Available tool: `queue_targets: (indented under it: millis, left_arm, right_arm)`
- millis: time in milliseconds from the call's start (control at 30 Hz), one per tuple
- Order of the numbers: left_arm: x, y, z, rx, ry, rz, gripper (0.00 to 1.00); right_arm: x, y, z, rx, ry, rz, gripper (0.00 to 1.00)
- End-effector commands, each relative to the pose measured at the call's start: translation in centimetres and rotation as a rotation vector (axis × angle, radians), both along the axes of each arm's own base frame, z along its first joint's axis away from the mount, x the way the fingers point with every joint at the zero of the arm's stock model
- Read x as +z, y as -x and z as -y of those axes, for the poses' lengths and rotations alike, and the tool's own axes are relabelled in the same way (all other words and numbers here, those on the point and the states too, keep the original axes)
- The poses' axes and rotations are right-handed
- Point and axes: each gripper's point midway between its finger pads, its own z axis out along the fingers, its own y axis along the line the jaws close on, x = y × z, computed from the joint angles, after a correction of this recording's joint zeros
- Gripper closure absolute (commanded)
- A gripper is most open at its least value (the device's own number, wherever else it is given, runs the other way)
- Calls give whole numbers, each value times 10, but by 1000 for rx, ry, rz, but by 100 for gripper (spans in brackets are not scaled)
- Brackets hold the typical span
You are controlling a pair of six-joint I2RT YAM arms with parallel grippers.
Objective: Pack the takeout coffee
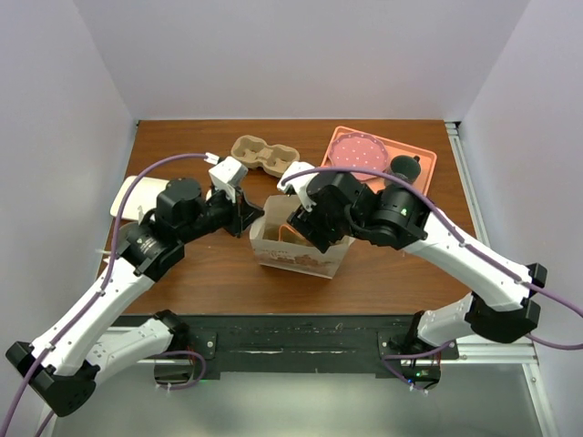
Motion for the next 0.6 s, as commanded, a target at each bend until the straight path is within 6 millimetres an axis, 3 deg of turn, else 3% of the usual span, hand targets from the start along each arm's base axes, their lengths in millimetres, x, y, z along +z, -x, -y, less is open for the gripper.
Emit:
queue_targets:
  millis: [0,33,67,167,233,400,567]
  left_arm:
    - [22,4,4,-24,66,54,94]
    - [21,2,2,-7,70,41,88]
    - [17,5,2,0,71,3,72]
    - [6,6,-5,44,41,-66,55]
    - [4,7,-9,60,24,-82,53]
    - [-22,12,-14,94,-46,-214,50]
    - [-9,1,-8,110,2,-176,47]
  right_arm:
    - [-2,-8,2,16,47,68,79]
    - [-5,-2,0,35,51,54,79]
    - [-5,2,1,40,48,52,79]
    - [-12,14,1,62,53,40,79]
    - [-19,21,-1,72,64,30,80]
    - [-33,25,-6,82,67,50,80]
    - [-41,22,-8,103,76,106,81]
